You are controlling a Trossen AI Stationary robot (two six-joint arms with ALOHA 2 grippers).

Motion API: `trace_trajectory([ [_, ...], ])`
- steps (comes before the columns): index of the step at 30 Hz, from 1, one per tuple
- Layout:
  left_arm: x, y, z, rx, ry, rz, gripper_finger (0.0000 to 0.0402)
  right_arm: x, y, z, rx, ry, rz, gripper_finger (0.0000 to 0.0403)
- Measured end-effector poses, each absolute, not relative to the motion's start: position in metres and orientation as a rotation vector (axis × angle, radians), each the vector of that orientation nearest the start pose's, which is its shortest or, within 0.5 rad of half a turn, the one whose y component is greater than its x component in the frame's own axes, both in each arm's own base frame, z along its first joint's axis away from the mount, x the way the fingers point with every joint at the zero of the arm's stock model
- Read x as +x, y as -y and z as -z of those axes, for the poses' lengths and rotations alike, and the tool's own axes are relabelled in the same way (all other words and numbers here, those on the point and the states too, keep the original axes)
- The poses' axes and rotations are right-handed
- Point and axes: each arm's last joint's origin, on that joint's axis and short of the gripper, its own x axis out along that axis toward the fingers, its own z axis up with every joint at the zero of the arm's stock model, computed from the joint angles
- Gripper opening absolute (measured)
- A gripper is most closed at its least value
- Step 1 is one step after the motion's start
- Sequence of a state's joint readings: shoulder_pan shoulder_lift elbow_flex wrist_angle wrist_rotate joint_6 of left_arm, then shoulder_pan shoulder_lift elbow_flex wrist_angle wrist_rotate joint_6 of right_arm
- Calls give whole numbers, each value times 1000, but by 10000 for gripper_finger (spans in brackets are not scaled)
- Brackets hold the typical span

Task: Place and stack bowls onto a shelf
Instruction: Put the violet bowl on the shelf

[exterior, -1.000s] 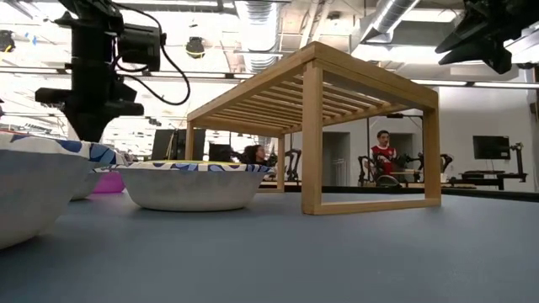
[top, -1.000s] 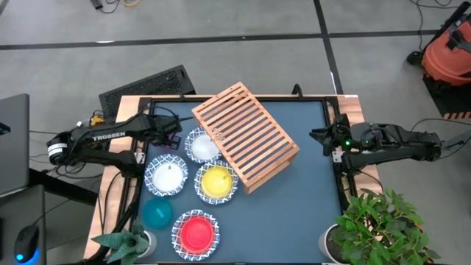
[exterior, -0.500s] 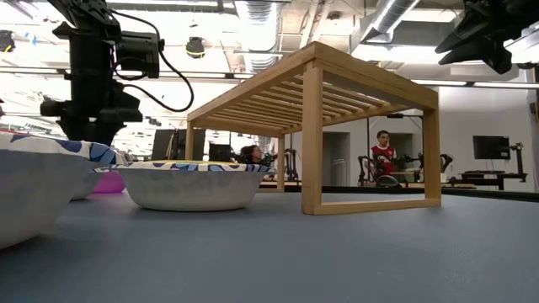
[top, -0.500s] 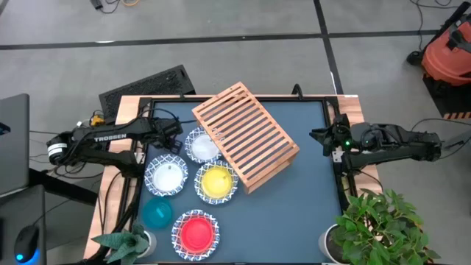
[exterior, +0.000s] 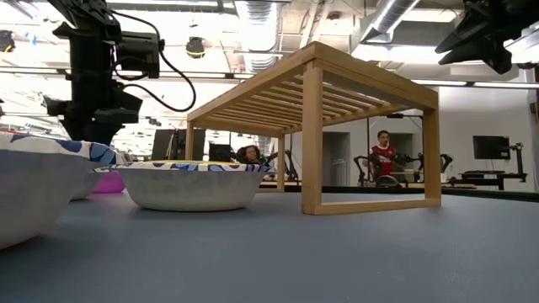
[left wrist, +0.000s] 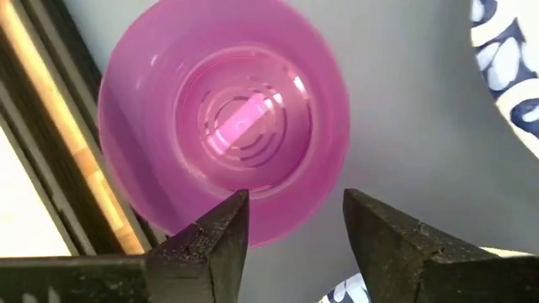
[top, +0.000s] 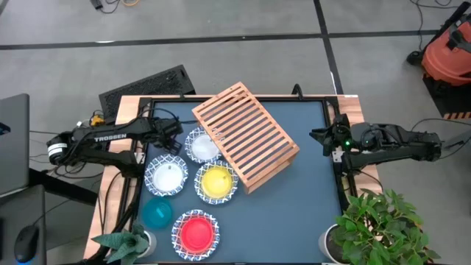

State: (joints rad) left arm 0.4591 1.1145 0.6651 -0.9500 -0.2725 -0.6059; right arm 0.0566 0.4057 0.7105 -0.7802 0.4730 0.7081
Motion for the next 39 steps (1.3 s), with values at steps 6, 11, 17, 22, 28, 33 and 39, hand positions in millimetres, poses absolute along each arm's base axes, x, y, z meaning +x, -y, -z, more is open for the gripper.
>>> trace_trajectory([
  [6,149,-82,-194,-584,-1191,-980,177,77,9,-296,560,-296,551,138],
  [11,148,-81,-194,-571,-1207,-955,177,77,9,-296,560,-296,551,138],
  [17,153,-83,-185,-558,-1279,-941,177,77,9,-296,560,-295,551,138],
  [22,157,-85,-176,-558,-1338,-944,177,77,9,-296,561,-294,551,138],
  [28,156,-85,-176,-557,-1345,-945,161,77,9,-296,561,-294,551,138],
  [33,156,-85,-176,-557,-1341,-953,80,77,9,-296,561,-294,551,138],
  [39,157,-86,-176,-555,-1331,-963,4,77,9,-296,560,-296,552,138],
])
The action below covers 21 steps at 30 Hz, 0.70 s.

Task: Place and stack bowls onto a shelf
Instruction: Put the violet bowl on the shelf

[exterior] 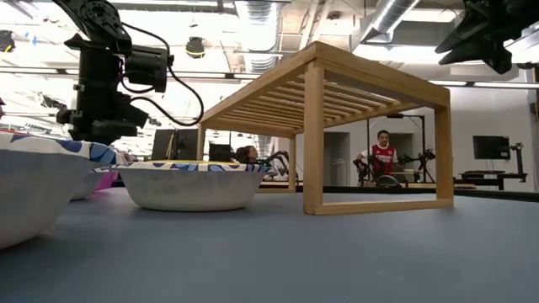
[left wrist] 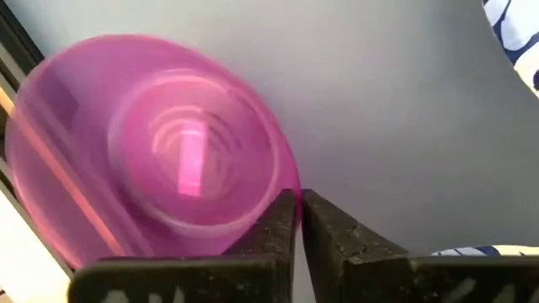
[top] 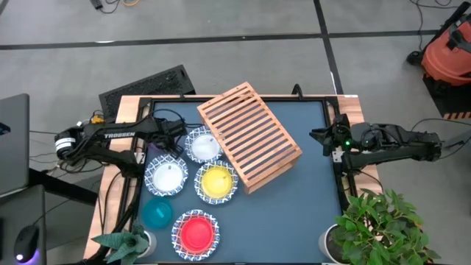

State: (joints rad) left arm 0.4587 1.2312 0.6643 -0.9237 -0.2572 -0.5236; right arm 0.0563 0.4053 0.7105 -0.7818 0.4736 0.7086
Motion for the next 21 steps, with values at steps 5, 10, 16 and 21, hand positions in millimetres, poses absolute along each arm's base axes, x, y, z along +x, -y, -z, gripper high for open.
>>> trace_trajectory([
  [5,158,-86,-180,-586,-1325,-955,0,77,9,-296,560,-297,552,138],
  [10,165,-89,-194,-591,-1282,-960,0,77,9,-295,559,-297,552,138],
  [16,171,-92,-214,-600,-1250,-944,0,77,9,-295,557,-302,553,138],
  [21,176,-95,-242,-594,-1222,-950,0,77,9,-295,558,-301,553,138],
])
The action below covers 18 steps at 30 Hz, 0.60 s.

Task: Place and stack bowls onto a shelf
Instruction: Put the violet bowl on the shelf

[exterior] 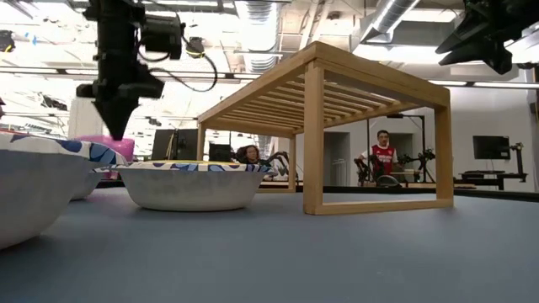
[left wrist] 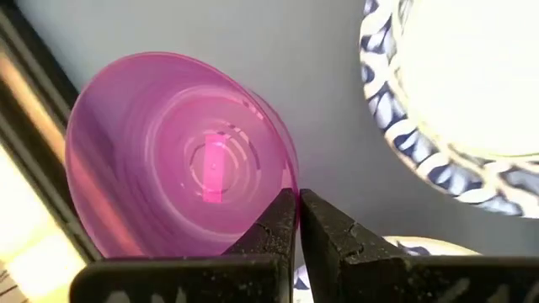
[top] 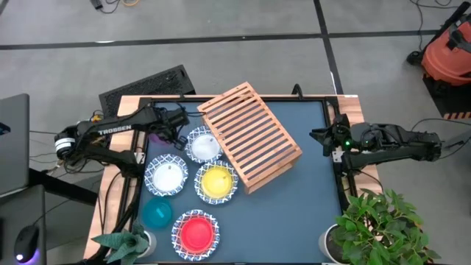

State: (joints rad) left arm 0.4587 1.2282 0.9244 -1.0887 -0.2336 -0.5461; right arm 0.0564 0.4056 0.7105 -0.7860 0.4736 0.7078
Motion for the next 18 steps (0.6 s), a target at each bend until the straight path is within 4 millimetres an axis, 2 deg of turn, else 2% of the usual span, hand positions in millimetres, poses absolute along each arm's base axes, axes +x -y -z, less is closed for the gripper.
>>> trace_trajectory([
  [10,183,-98,-319,-563,-1064,-961,0,77,9,-295,568,-297,555,138],
  [18,194,-88,-392,-472,-769,-853,0,77,9,-295,567,-297,554,138],
])
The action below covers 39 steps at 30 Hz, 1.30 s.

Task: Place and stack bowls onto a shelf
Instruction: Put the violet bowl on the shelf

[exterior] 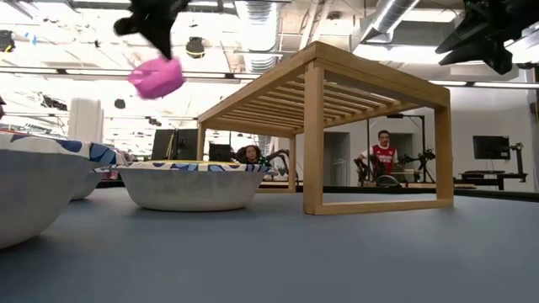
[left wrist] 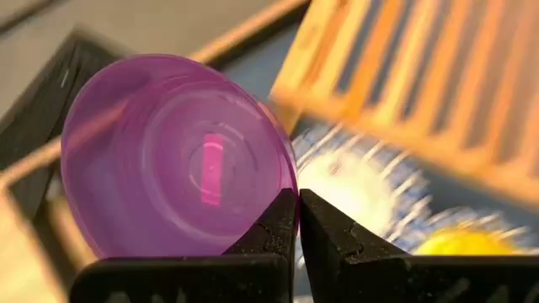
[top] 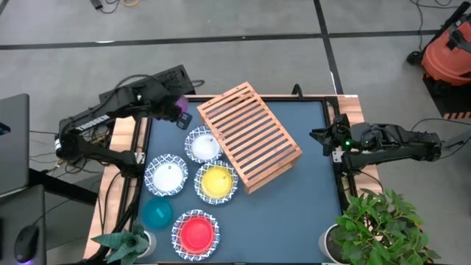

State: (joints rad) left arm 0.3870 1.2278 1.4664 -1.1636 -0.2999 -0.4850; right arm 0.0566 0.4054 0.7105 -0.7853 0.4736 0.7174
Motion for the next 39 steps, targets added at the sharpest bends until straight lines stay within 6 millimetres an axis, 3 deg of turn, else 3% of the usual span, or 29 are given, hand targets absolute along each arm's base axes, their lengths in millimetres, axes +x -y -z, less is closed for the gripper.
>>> trace_trajectory([
  [4,201,-81,-422,-418,-596,-766,0,82,7,-299,556,-277,498,137],
  [8,208,-76,-435,-375,-489,-702,0,100,3,-309,529,-237,328,119],
  [17,223,-74,-431,-344,-504,-663,0,145,-16,-288,579,-533,102,18],
  [21,229,-75,-426,-340,-532,-656,0,150,-28,-294,594,-579,55,21],
  [25,237,-76,-421,-336,-554,-653,0,150,-36,-290,600,-701,129,21],
  [30,244,-78,-418,-334,-562,-639,0,150,-39,-268,562,-892,343,18],
  [39,245,-78,-418,-336,-556,-637,0,161,-37,-255,480,-891,541,19],
])
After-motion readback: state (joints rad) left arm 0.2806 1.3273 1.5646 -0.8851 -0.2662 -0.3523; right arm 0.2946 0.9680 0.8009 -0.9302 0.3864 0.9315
